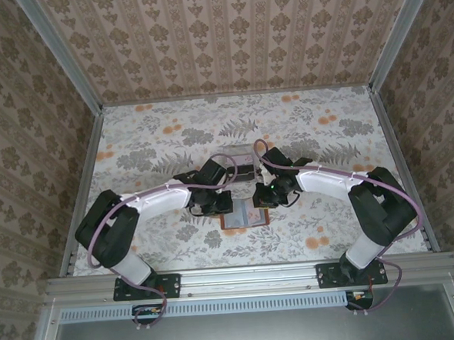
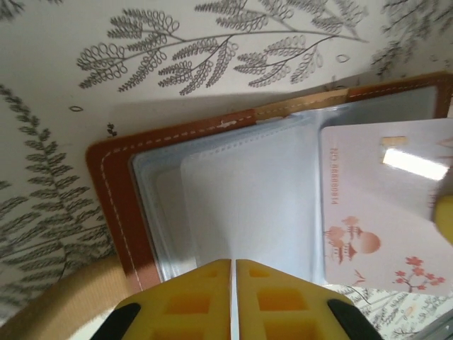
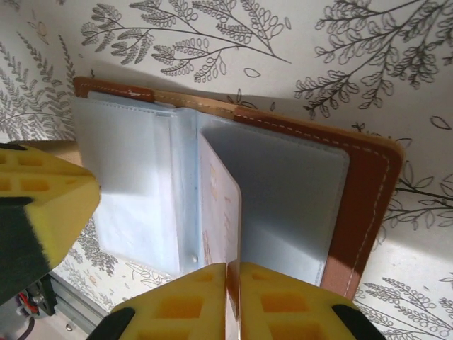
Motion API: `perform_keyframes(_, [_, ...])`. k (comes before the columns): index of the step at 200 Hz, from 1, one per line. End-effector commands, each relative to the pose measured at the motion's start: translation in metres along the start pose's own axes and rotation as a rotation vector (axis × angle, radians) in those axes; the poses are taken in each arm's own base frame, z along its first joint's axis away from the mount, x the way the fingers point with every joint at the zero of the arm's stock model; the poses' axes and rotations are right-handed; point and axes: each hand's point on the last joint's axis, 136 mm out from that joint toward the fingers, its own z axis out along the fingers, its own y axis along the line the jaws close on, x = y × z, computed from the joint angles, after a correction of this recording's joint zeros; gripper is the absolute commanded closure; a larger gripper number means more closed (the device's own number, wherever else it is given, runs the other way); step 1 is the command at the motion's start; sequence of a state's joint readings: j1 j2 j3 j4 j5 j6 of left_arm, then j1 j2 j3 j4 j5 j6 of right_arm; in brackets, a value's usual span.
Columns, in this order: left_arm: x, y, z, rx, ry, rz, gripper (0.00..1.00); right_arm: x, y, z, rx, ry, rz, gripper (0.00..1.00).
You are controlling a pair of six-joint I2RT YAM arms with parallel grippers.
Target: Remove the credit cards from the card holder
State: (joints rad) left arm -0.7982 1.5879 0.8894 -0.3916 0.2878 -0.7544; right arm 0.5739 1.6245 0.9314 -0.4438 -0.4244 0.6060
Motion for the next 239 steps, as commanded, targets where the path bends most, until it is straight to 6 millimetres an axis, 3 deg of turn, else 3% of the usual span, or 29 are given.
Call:
perform_keyframes(1, [0.004,0.013,-0.014,-0.046,-0.034,0.001,0.88,0.002,0.008,0.004,-0.041,0.016,0.007,0.84])
perform_keyframes(52, [0.015,0.039,-0.008,-0.073,-0.003,-0.054,0.91,0.004,0.009,0.010,-0.062,0.031,0.020,0.82])
perform_keyframes(123, [0.022,0.040,0.010,-0.058,0.057,-0.055,0.96,0.006,0.009,0.008,-0.057,0.021,0.035,0.89])
perform_keyframes(194, [0.030,0.036,0.011,-0.051,0.075,-0.041,0.96,-0.002,0.002,-0.029,0.079,-0.036,-0.066,0.92])
perform_keyframes(239, [0.015,0.033,-0.001,-0.051,0.013,-0.043,0.96,-0.022,0.017,-0.063,0.135,-0.095,-0.342,0.96])
